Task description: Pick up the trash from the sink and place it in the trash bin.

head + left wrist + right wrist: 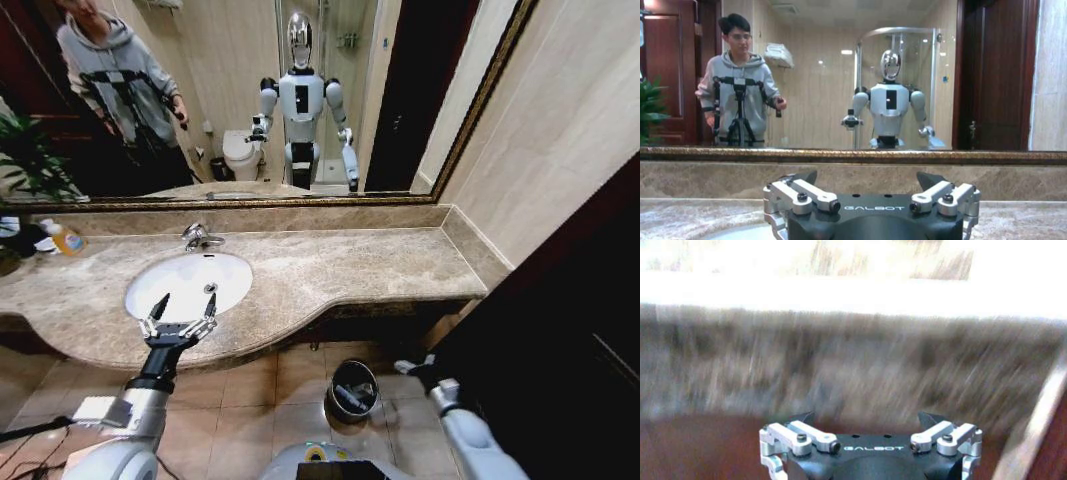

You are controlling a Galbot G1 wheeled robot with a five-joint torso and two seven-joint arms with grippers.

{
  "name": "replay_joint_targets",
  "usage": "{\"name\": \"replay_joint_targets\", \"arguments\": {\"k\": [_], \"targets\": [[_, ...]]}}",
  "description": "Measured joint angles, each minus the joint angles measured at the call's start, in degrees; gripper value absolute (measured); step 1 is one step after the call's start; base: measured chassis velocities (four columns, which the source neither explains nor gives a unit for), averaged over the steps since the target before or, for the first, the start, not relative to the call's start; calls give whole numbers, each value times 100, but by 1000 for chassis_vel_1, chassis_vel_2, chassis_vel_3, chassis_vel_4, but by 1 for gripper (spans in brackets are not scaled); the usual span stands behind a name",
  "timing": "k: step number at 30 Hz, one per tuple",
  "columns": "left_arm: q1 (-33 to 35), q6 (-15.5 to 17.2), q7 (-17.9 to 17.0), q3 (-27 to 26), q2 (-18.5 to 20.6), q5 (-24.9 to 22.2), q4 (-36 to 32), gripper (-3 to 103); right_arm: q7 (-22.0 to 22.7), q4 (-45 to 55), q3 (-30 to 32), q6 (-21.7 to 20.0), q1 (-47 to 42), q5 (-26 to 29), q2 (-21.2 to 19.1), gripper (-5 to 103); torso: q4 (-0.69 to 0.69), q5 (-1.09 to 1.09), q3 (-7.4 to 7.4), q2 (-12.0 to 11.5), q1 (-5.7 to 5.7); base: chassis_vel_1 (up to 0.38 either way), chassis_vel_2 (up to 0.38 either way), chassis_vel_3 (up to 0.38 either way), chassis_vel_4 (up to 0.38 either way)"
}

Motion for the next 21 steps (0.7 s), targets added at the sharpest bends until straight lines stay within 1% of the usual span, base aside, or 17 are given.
{"name": "replay_joint_targets", "arguments": {"k": [1, 2, 3, 4, 5, 6, 8, 10, 11, 14, 15, 18, 21], "targets": [[0, 0, 0, 0, 0, 0, 0, 100, 0, 0, 0, 0, 0, 0, 0, 100, 0, 0, 0, 0, 0, 0, 0, 0, 0], [0, 0, 0, 0, 0, 0, 0, 100, -80, 645, 342, -77, -330, 52, 39, 100, 0, -7, 0, 0, 0, 0, 0, 0, 0], [0, 0, 0, 0, 0, 0, 1, 100, -131, 1109, 503, -88, -580, 94, 78, 100, -2, -7, 0, 1, 0, 0, 0, 0, 0], [0, 0, 0, 0, 0, 0, 0, 100, -167, 1379, 564, -73, -693, 114, 104, 100, -3, -1, 0, 0, -1, 0, 0, 0, 0], [0, 0, 0, 0, 0, 0, 0, 100, -167, 1379, 564, -73, -693, 114, 104, 100, -3, -1, 0, 0, -1, 0, 0, 0, 0], [0, 0, 0, 0, 0, 0, 0, 100, -227, 1841, 641, 16, -808, 122, 155, 100, 0, 0, 0, 0, 0, 0, 0, 0, 0], [0, 0, 0, 0, 0, 0, 0, 100, -228, 2236, 674, 14, -867, 124, 246, 100, 0, -2, 0, 1, 0, 0, 0, 0, 0], [0, 0, 0, 0, 0, 0, 0, 100, -27, 2784, 594, -136, -859, 196, 386, 100, 1, 0, 0, 0, 0, 0, 0, 0, 0], [0, 0, 0, 0, 0, 0, 0, 100, -27, 2784, 594, -136, -859, 196, 386, 100, 1, 0, 0, 0, 0, 0, 0, 0, 0], [0, 0, 0, 0, 0, 0, 0, 100, 212, 3278, 423, -441, -627, 217, 508, 100, 1, -2, 0, 0, 0, 0, 0, 0, 0], [0, 0, 0, 0, 0, 0, 0, 100, 212, 3278, 423, -441, -627, 217, 508, 100, 1, -2, 0, 0, 0, 0, 0, 0, 0], [0, 0, 0, 0, 0, 0, 0, 100, 406, 3558, 248, -629, -446, 115, 561, 100, 1, -2, 0, 0, 1, 0, 0, 0, 0], [0, 0, 0, 0, 0, 0, 0, 100, 482, 3739, 163, -753, -449, 31, 568, 100, 1, -2, 0, 0, 1, 0, 0, 0, 0]]}}
